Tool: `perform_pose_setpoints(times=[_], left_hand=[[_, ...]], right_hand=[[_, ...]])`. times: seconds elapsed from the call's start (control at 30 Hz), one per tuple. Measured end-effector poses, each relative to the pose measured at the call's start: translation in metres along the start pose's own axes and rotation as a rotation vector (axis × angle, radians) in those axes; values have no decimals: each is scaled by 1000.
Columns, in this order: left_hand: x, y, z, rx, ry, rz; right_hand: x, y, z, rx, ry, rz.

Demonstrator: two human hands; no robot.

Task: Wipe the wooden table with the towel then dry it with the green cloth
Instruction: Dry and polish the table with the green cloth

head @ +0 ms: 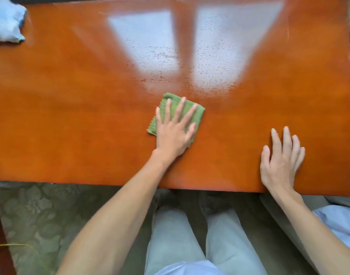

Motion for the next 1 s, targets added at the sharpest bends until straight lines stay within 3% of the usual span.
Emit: perform_pose_setpoints(times=[0.17, 0.3, 0.37, 0.57, 0.73, 0.83, 1.0], left_hand=[[131, 3, -28, -25, -75, -518], [117, -71, -12, -64, -78, -673], [75, -103, 1, -49, -46, -601], [-76, -143, 39, 12, -32, -121], [-99, -79, 31, 18, -16, 176], [-75, -33, 16, -14, -27, 154], [24, 25, -9, -52, -26, -186]], right_hand=[[4, -1, 9, -44, -67, 2], [3, -1, 12, -61, -89, -3], [3, 0, 14, -61, -98, -4], [3, -1, 15, -61, -129, 2], [2, -1, 16, -61, -154, -3], [3, -1, 16, -62, -160, -3], [2, 0, 15, -71, -152, -8]])
Point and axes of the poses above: each hand's wrist, its own y-axis towards the middle knuckle, its own z-axis out of the palm, x = y × z, the point moved 1 cm from there along y, towards the middle knuckle, and after that the axes turned 15 degrees about -z, right-handed, at the moved point
